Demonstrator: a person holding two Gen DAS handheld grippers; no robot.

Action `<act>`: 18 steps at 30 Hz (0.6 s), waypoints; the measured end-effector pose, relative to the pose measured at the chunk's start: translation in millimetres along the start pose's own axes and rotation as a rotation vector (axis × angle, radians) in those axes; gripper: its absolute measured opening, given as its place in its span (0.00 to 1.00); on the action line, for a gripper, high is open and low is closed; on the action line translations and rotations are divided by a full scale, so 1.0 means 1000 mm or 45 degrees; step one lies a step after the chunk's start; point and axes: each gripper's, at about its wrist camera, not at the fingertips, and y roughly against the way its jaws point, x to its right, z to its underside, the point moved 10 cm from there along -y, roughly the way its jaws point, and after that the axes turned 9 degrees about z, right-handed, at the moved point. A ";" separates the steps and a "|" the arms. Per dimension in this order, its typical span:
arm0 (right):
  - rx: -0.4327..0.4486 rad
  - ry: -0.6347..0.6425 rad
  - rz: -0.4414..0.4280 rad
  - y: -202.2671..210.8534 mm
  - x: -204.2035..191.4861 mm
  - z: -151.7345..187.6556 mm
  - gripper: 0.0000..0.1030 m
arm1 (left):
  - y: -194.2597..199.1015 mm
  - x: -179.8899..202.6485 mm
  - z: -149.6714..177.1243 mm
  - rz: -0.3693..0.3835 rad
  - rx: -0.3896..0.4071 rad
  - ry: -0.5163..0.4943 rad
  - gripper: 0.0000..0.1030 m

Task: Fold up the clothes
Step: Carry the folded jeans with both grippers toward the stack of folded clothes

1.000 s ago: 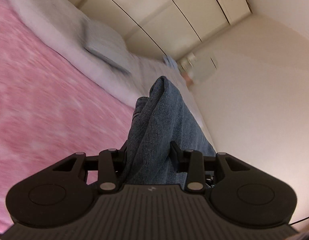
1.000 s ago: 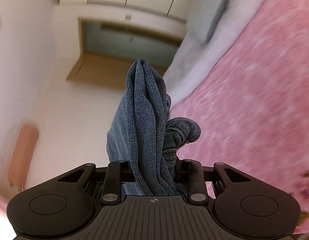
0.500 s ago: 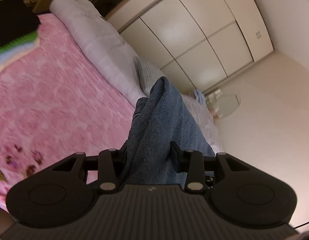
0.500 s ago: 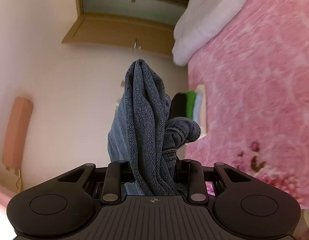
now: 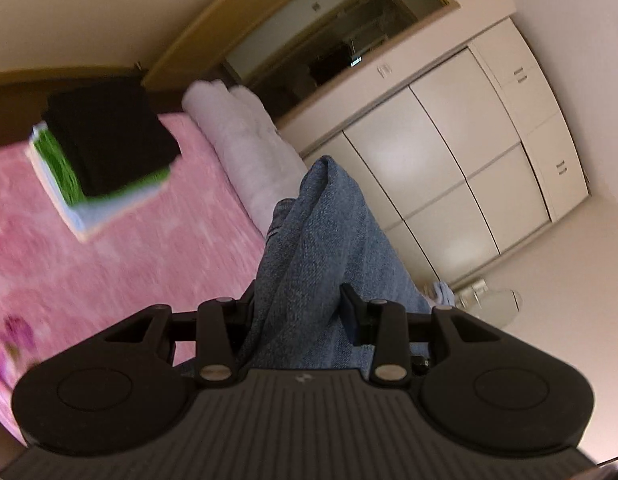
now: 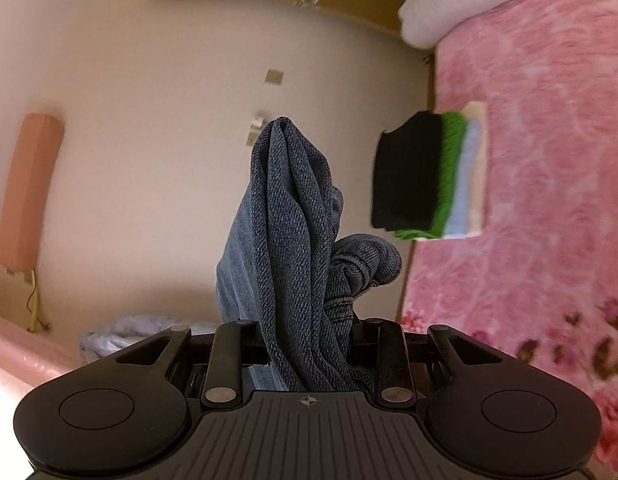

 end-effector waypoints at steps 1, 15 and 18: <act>-0.004 -0.003 -0.003 -0.013 -0.002 -0.005 0.28 | 0.001 -0.007 -0.012 -0.003 0.003 -0.005 0.33; 0.233 -0.203 0.026 -0.196 -0.014 -0.059 0.28 | 0.015 -0.127 -0.176 -0.013 -0.098 -0.035 0.33; 0.276 -0.291 0.069 -0.229 -0.018 -0.051 0.28 | 0.008 -0.166 -0.205 -0.003 -0.197 -0.013 0.33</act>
